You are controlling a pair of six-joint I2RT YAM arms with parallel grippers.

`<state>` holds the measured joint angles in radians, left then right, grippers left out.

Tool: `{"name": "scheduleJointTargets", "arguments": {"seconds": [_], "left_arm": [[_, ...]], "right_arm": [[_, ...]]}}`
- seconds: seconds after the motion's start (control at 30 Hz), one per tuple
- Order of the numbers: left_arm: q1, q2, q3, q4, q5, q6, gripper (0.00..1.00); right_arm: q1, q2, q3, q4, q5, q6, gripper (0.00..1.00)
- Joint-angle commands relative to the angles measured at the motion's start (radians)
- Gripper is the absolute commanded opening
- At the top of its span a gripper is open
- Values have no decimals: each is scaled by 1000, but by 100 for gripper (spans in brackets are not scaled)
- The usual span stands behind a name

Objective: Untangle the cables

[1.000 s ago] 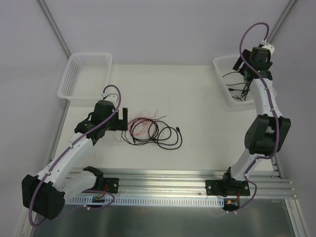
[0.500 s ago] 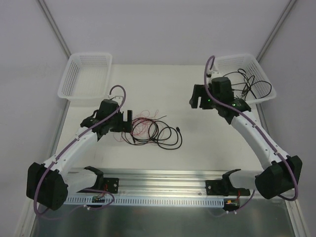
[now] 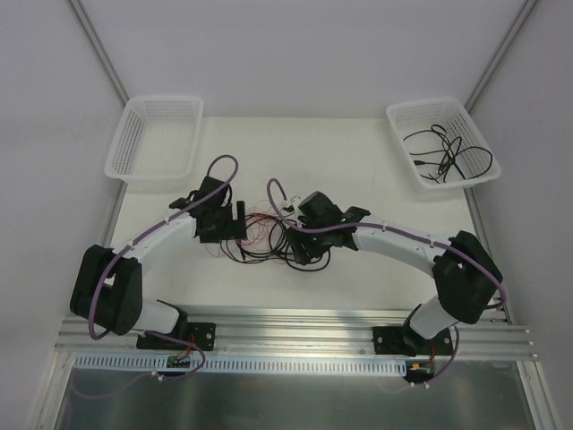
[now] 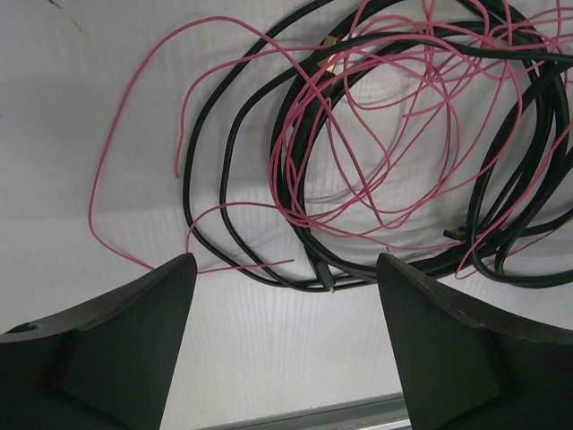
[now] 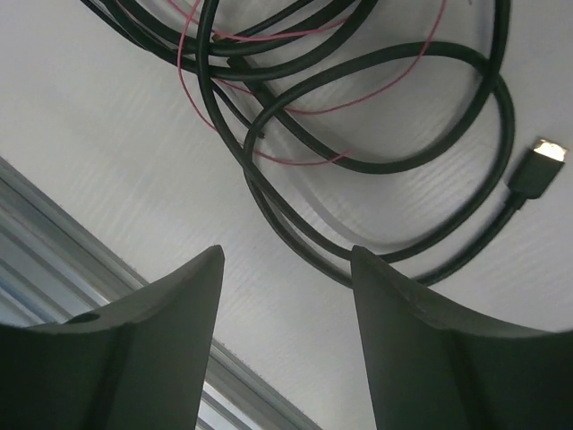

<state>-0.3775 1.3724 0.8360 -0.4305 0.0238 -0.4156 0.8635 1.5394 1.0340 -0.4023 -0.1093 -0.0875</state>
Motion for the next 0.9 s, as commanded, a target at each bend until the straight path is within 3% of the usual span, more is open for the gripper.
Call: {"name": "scheduleJointTargets", "arguments": {"seconds": [0.0, 0.23, 0.47, 0.57, 0.63, 0.87], "left_arm": [[9, 56, 52, 6, 19, -106, 81], [8, 128, 22, 59, -8, -180, 61], [8, 189, -6, 96, -50, -212, 29], [8, 221, 2, 98, -71, -213, 14], [8, 234, -2, 96, -97, -213, 1], [17, 229, -26, 96, -147, -221, 0]], "right_arm": [[34, 74, 66, 39, -13, -49, 62], [74, 205, 86, 46, 6, -70, 52], [83, 168, 12, 68, 78, -66, 17], [85, 85, -21, 31, 138, -72, 2], [85, -23, -31, -28, 186, -75, 1], [-27, -427, 64, -263, 276, -77, 1]]}}
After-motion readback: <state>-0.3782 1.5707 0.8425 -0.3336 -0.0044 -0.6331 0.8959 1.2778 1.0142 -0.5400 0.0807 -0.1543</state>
